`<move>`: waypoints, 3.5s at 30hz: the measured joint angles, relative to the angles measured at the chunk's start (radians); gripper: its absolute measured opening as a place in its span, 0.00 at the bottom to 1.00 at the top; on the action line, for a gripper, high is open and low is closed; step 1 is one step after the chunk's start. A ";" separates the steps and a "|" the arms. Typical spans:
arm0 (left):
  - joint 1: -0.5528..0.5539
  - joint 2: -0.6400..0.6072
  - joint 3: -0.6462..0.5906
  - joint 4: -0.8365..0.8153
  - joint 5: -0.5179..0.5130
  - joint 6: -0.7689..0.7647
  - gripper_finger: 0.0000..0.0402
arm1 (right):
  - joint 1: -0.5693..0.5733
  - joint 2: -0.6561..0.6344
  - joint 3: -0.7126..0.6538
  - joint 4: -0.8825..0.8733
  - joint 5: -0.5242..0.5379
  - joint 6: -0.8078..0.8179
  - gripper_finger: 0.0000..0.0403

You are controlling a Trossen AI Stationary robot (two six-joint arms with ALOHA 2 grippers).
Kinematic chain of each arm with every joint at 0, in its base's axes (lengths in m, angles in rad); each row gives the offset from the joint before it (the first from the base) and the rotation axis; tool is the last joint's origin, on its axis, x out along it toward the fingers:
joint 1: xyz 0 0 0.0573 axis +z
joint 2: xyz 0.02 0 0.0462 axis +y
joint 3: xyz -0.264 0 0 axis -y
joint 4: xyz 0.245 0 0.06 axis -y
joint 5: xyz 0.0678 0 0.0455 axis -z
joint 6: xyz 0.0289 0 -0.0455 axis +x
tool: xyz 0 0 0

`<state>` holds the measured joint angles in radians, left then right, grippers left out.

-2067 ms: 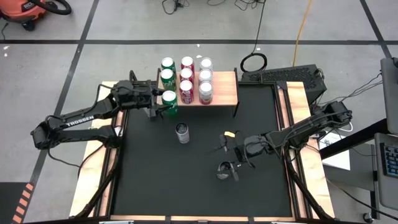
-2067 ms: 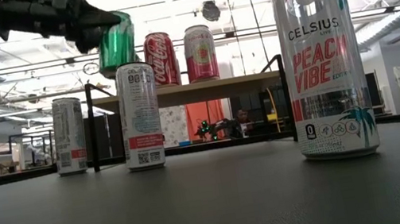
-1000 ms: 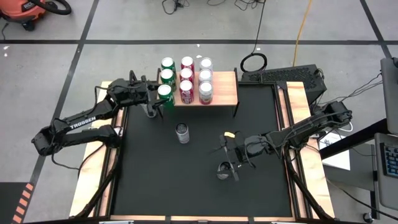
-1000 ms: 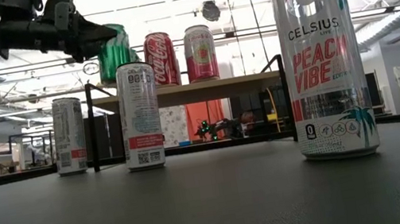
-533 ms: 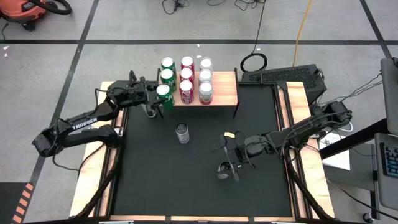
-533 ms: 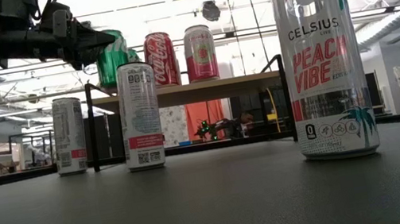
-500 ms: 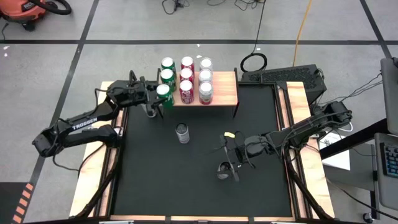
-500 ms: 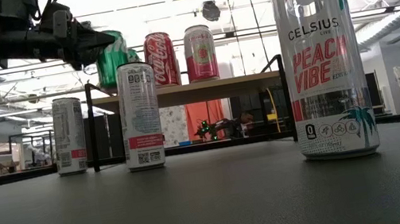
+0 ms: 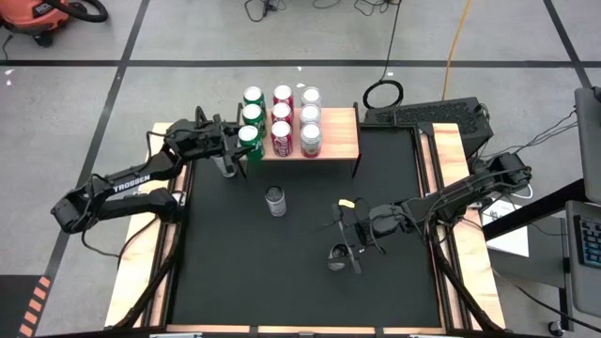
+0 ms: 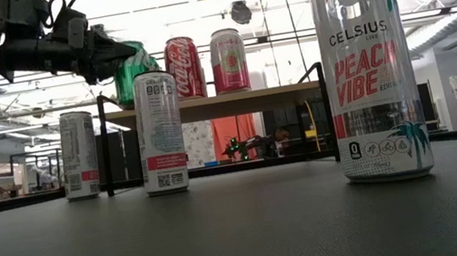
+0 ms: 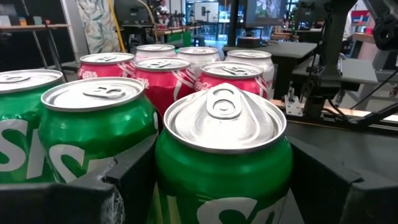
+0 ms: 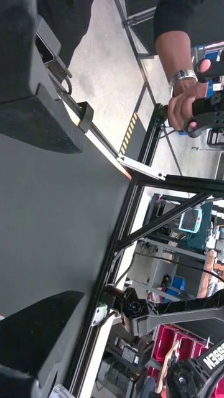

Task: Place canned beverage on shelf
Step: Put the green soda can on the shelf aligned with the other green soda cans

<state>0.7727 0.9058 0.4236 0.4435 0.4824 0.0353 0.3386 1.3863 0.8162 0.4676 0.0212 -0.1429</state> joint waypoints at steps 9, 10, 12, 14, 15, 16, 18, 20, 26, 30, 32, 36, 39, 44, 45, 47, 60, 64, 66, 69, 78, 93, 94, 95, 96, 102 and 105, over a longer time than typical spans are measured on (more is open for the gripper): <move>-0.001 0.005 0.001 0.004 -0.024 0.023 0.73 | 0.000 0.000 0.000 0.000 0.000 0.000 0.89; 0.000 0.005 0.001 0.004 -0.024 0.023 0.73 | 0.000 0.000 0.000 0.000 0.000 0.000 0.89; -0.001 0.005 0.001 0.004 -0.024 0.023 0.73 | 0.000 0.000 0.000 0.000 0.000 -0.001 0.89; -0.001 0.005 0.001 0.004 -0.024 0.023 0.73 | 0.000 0.000 0.000 0.000 0.000 0.000 0.89; -0.001 0.005 0.001 0.004 -0.025 0.023 0.73 | 0.000 0.000 0.000 0.000 0.000 -0.001 0.89; -0.001 0.005 0.001 0.004 -0.028 0.023 0.73 | 0.000 0.000 0.000 0.000 0.000 -0.001 0.89; -0.001 0.005 0.001 0.004 -0.036 0.024 0.73 | 0.000 0.000 0.001 0.000 0.000 -0.001 0.89; -0.001 0.005 0.001 0.004 -0.042 0.024 0.73 | 0.000 0.000 0.001 0.000 0.000 -0.001 0.89; -0.001 0.032 0.005 0.019 -0.047 0.025 0.80 | 0.000 0.000 0.001 0.001 0.000 -0.001 0.89; -0.001 0.049 0.005 0.032 -0.052 0.025 0.82 | 0.000 0.000 0.001 0.001 0.000 -0.001 0.89; -0.001 0.050 0.005 0.035 -0.053 0.024 0.82 | 0.000 0.000 0.001 0.001 0.000 -0.001 0.89; -0.001 0.050 0.005 0.035 -0.051 0.022 0.82 | 0.000 0.000 0.001 0.000 0.000 -0.001 0.89; -0.001 0.050 0.004 0.035 -0.048 0.002 0.82 | 0.000 0.000 0.001 0.000 0.000 -0.001 0.89; -0.001 0.049 0.003 0.037 -0.044 0.005 0.83 | 0.000 0.000 0.001 0.000 0.000 -0.001 0.89; -0.001 0.049 0.003 0.039 -0.039 0.005 0.83 | 0.000 0.000 0.001 0.000 0.000 -0.001 0.89; -0.001 0.046 0.003 0.043 -0.025 0.005 0.83 | 0.000 0.000 0.001 0.000 0.000 -0.001 0.89; -0.001 -0.072 0.002 0.042 -0.058 0.003 0.83 | 0.000 0.000 0.001 0.000 0.000 0.000 0.89; -0.004 -0.118 0.002 0.040 -0.127 -0.004 0.83 | 0.000 0.000 0.001 0.000 0.000 0.000 0.89; -0.018 -0.153 0.002 0.039 -0.144 -0.004 0.83 | 0.000 0.000 0.001 0.000 0.000 0.003 0.89; -0.059 -0.212 0.002 0.036 -0.175 -0.004 0.83 | 0.000 0.000 0.001 -0.001 0.000 0.007 0.89; -0.275 -0.316 0.002 -0.196 -0.328 0.015 0.83 | 0.000 0.000 0.001 0.000 0.002 0.007 0.89; -0.607 -0.318 0.001 -0.413 -0.800 0.021 0.83 | 0.000 0.000 0.001 0.000 0.003 0.030 0.89; -0.617 -0.318 0.001 -0.433 -0.828 0.005 0.82 | 0.000 0.000 0.001 0.002 0.003 0.030 0.89; -0.623 -0.318 0.001 -0.454 -0.858 -0.008 0.82 | 0.000 0.000 0.001 0.005 0.003 0.030 0.89; -0.628 -0.317 0.001 -0.476 -0.882 -0.026 0.82 | 0.000 0.000 0.001 0.009 0.003 0.030 0.89; -0.654 -0.317 -0.020 -0.517 -0.895 -0.064 0.81 | -0.003 0.000 0.001 0.031 0.004 0.029 0.89; -0.663 -0.317 -0.038 -0.509 -0.874 -0.064 0.76 | -0.006 0.000 0.001 0.044 0.005 0.028 0.89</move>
<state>0.1100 0.5888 0.3859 -0.0657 -0.3915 -0.0284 0.3327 1.3865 0.8169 0.5115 0.0263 -0.1144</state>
